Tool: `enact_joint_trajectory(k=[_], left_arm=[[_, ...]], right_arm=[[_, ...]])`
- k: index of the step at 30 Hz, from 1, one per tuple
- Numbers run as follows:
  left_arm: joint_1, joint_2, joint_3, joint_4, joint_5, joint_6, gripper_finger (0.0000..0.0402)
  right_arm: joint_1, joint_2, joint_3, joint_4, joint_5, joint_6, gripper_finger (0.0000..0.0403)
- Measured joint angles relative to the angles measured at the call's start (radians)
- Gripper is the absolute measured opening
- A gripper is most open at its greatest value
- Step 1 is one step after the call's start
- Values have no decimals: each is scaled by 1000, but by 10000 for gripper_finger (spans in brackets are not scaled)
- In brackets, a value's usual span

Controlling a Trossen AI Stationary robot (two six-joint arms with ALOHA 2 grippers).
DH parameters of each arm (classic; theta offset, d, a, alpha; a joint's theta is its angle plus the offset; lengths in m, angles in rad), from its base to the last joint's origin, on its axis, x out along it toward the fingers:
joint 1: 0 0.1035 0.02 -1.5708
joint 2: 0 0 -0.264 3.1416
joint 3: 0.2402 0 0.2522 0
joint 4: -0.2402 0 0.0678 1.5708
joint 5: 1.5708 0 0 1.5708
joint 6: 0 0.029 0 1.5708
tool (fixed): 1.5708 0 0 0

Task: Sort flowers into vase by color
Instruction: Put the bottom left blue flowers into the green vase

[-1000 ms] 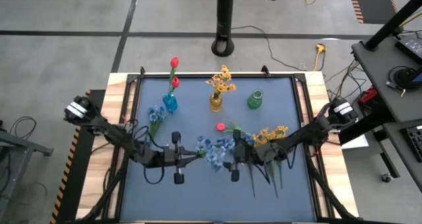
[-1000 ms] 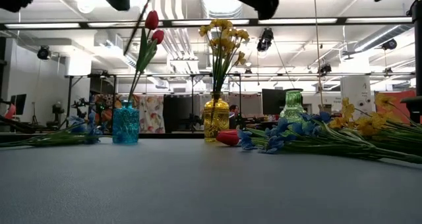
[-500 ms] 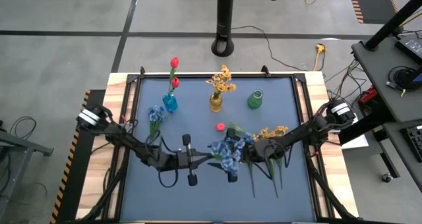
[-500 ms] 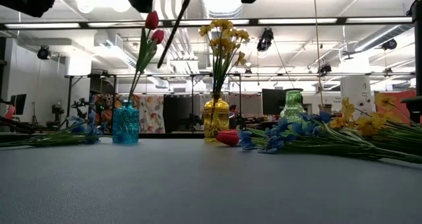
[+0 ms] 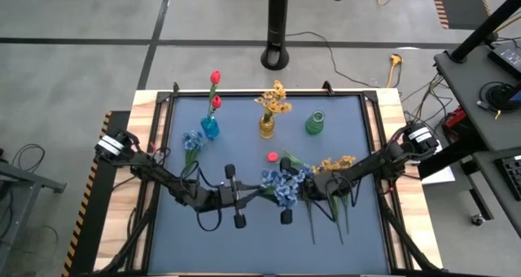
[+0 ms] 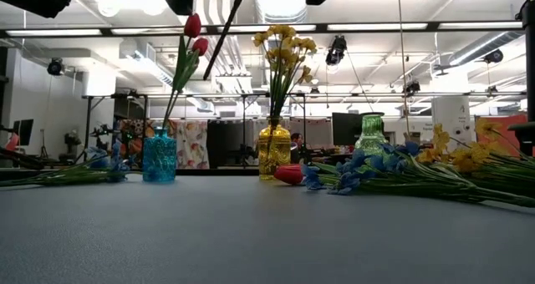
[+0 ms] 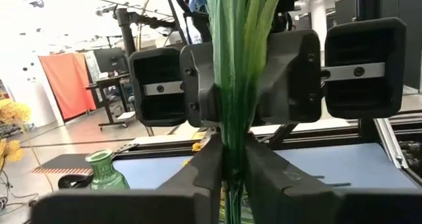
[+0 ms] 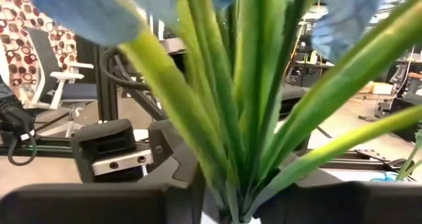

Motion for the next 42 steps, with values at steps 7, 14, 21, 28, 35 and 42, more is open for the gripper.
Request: enact_joint_trajectory(k=[7,14,21,28,35,42], left_arm=[[0,-2,-2,-1,-13,-6,123],[-17,-28,-3,-136,-137,-59,182],[-17,-163,0,-547,44,-259,184],[-26,-319,-11,-822,244,-290,171],[-27,-485,-15,-998,239,-273,165],[-27,-599,-15,-1100,25,-286,165]], right_arm=[[0,-2,0,-1,-1,0,58],[-3,-120,-1,-208,9,108,54],[-40,-345,84,-895,63,383,54],[-39,-520,78,-1132,334,424,54],[-106,-635,44,-1143,566,346,54],[-318,-674,40,-1143,583,281,54]])
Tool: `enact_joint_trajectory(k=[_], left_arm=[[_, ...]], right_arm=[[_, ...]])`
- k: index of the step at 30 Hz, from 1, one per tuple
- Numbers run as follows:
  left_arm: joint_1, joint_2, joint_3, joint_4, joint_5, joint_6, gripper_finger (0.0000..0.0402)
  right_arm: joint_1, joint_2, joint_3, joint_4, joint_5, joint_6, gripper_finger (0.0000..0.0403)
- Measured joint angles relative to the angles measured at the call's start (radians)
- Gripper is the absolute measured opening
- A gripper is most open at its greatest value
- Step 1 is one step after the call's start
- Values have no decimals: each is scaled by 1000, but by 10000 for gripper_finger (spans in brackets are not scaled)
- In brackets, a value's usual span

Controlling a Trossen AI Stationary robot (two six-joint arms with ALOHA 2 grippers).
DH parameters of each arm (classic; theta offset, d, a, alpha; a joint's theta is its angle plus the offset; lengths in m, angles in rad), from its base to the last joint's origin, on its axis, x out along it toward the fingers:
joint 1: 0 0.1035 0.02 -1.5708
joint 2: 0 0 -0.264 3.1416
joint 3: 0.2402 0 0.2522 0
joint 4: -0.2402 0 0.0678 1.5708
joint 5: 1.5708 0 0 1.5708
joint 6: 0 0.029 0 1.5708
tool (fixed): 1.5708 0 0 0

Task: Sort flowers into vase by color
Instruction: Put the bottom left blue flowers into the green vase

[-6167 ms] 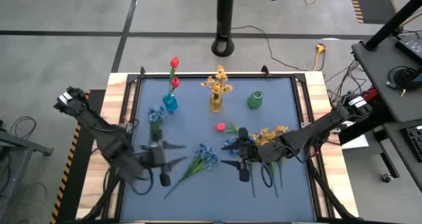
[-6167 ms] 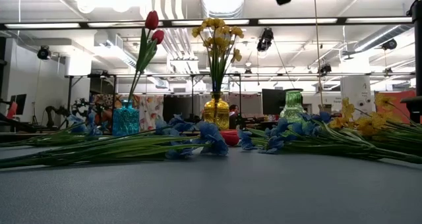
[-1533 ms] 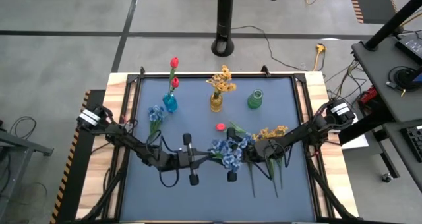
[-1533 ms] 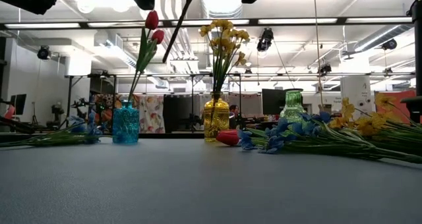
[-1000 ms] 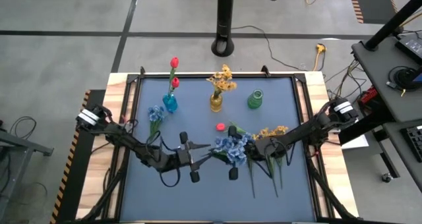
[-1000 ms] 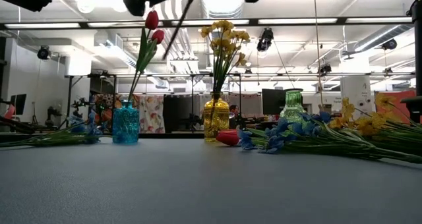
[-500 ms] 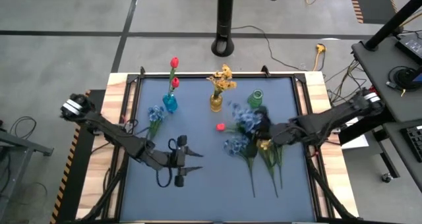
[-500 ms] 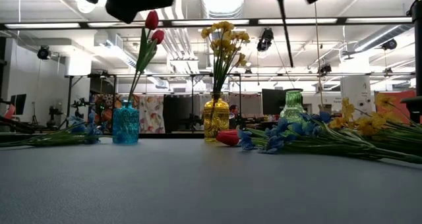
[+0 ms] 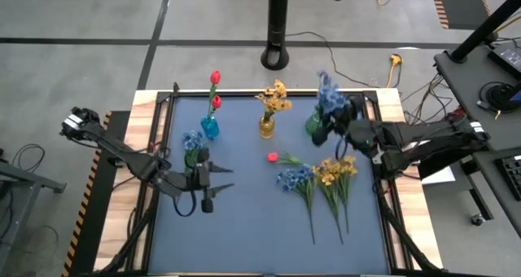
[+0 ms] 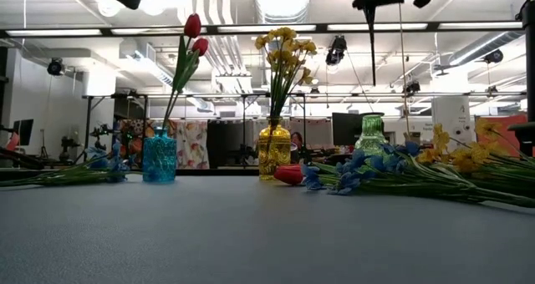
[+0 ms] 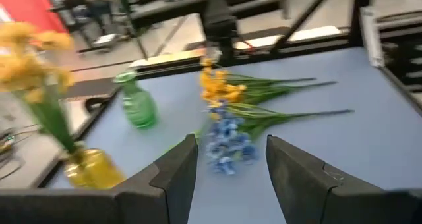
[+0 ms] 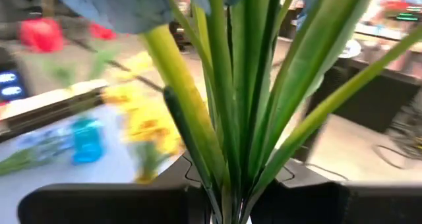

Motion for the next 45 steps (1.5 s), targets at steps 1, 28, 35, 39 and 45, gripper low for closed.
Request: enact_joint_trajectory(k=[1,28,35,39,45], left_arm=[[0,-9,0,-3,-3,-3,164],[-2,-20,0,-147,-2,-127,164],[-1,-19,0,-153,-25,-127,164],[-1,-19,0,-155,-40,-127,164],[-1,-19,0,-155,-47,-135,164]], right_arm=[[-31,-2,0,0,-10,-10,54],[-291,-47,-285,448,-261,-233,54],[-291,-51,-327,449,-232,-203,54],[-291,-51,-346,449,-226,-164,59],[-291,-51,-368,448,-199,-128,99]])
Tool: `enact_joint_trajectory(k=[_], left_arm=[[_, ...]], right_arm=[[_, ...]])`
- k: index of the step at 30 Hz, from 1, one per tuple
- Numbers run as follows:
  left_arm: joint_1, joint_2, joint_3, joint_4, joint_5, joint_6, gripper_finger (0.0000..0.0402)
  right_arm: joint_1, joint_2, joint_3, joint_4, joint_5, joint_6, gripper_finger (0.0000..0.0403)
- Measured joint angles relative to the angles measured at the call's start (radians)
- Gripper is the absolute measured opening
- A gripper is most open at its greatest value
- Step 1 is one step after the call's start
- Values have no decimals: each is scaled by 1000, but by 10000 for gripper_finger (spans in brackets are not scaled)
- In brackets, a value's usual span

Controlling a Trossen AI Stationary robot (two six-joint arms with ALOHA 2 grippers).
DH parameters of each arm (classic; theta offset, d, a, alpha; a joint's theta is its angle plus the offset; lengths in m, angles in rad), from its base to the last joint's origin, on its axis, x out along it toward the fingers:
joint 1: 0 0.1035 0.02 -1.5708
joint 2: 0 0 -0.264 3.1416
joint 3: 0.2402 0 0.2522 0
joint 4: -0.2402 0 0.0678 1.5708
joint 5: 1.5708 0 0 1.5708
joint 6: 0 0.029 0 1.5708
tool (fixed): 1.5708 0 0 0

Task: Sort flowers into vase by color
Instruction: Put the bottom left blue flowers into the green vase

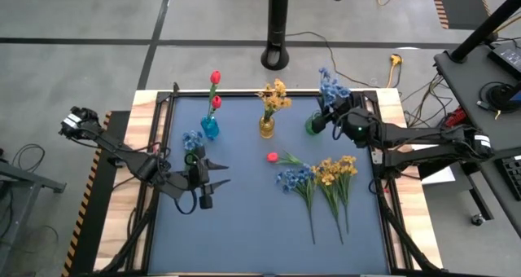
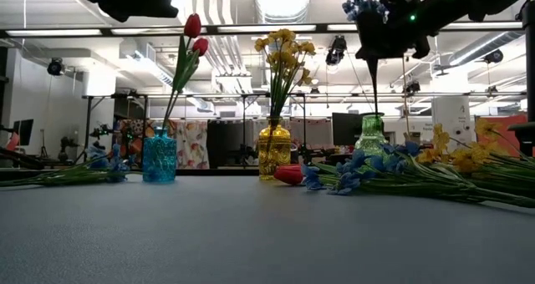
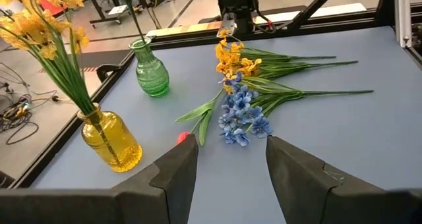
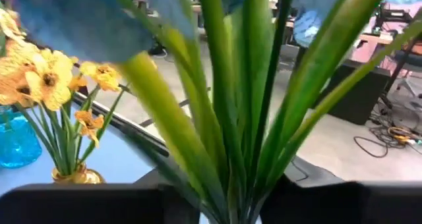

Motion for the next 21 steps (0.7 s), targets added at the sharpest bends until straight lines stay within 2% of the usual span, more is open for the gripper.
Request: enact_joint_trajectory(k=[11,21], left_arm=[[0,0,0,-4,-9,-7,164],[0,0,0,-8,-28,-21,164]], right_arm=[[0,-1,-12,-24,15,54,183],[3,-54,-3,-254,-35,189,271]])
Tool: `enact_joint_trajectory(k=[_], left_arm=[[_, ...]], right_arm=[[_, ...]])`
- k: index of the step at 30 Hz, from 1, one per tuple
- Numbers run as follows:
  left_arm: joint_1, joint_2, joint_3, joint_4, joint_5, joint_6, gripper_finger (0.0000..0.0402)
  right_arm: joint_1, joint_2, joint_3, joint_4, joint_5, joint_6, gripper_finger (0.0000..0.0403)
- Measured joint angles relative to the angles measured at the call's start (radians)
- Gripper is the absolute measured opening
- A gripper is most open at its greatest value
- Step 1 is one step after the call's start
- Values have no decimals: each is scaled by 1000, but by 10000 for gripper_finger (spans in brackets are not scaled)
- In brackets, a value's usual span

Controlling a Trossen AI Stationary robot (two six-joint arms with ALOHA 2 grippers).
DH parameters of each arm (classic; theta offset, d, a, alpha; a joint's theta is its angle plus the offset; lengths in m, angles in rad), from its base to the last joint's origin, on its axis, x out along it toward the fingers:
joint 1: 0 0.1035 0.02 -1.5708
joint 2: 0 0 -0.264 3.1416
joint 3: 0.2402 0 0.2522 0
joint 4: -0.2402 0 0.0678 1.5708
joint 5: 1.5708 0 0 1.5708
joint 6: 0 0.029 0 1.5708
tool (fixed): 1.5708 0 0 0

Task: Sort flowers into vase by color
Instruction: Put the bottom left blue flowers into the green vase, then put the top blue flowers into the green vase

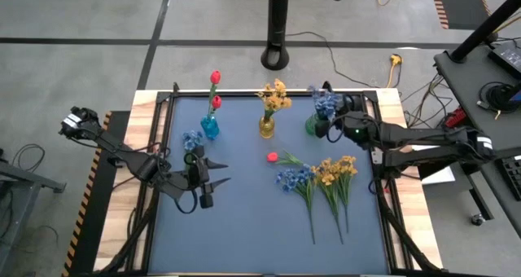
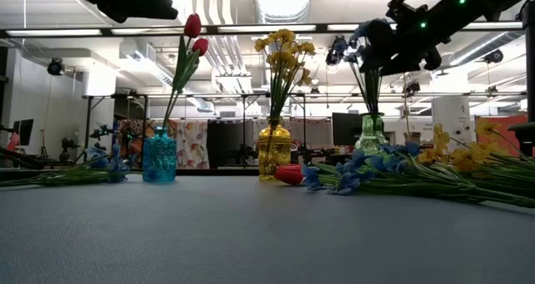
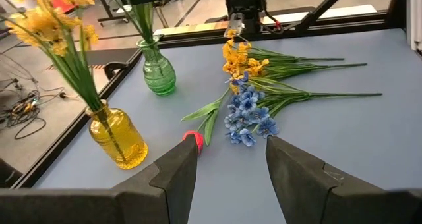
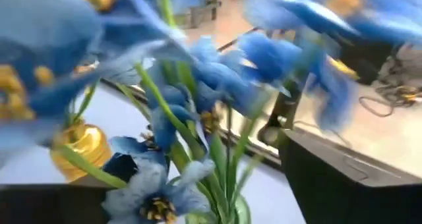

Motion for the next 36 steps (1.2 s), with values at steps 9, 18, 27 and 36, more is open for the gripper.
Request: enact_joint_trajectory(k=[9,18,27,36], left_arm=[[0,0,2,-78,-17,-143,164],[0,16,83,-563,70,-695,165],[0,91,101,-856,267,-1053,165],[11,249,91,-1094,326,-1284,162]], right_arm=[[0,-86,42,-208,-115,106,321],[0,-134,57,-362,-160,172,320],[0,-134,57,-395,-238,220,320],[1,-134,57,-426,-263,239,320]])
